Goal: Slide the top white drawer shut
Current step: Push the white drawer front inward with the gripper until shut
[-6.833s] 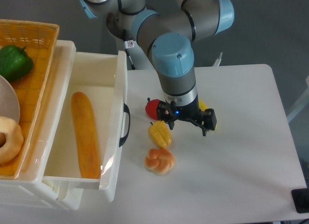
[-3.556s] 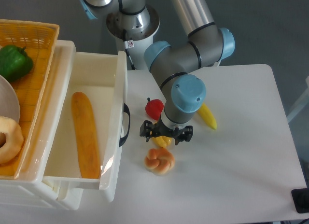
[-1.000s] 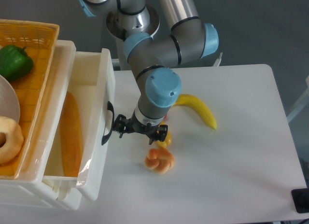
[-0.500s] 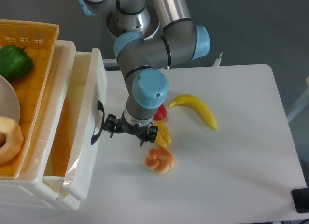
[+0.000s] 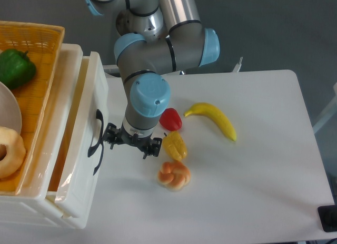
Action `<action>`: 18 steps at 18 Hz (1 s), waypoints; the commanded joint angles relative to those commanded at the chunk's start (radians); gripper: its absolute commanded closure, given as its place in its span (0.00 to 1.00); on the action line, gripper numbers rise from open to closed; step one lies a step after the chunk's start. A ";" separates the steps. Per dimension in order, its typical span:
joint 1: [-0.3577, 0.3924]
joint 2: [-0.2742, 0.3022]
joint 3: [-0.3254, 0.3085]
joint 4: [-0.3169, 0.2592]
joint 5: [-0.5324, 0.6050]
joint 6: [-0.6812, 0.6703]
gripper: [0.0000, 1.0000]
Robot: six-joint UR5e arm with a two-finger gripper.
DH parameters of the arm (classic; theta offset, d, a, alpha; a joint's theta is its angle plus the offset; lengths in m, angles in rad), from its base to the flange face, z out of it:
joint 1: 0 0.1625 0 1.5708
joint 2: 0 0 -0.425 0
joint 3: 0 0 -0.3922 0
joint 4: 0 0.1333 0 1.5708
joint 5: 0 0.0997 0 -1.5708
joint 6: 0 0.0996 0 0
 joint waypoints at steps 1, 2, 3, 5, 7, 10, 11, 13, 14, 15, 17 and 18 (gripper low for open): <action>-0.003 0.002 0.000 0.000 0.000 0.000 0.00; -0.005 0.002 0.002 0.000 0.002 0.002 0.00; -0.006 0.005 0.002 0.000 0.002 0.002 0.00; -0.006 0.006 0.002 0.000 0.002 0.002 0.00; -0.008 0.006 0.002 0.002 0.003 0.002 0.00; -0.012 0.006 0.002 0.002 0.005 0.002 0.00; -0.012 0.006 0.002 0.002 0.003 0.002 0.00; -0.012 0.006 0.002 0.003 0.005 0.005 0.00; -0.012 0.006 0.002 0.003 0.005 0.006 0.00; -0.012 0.006 0.002 0.003 0.005 0.008 0.00; -0.012 0.006 0.002 0.003 0.005 0.008 0.00; -0.012 0.006 0.002 0.003 0.005 0.008 0.00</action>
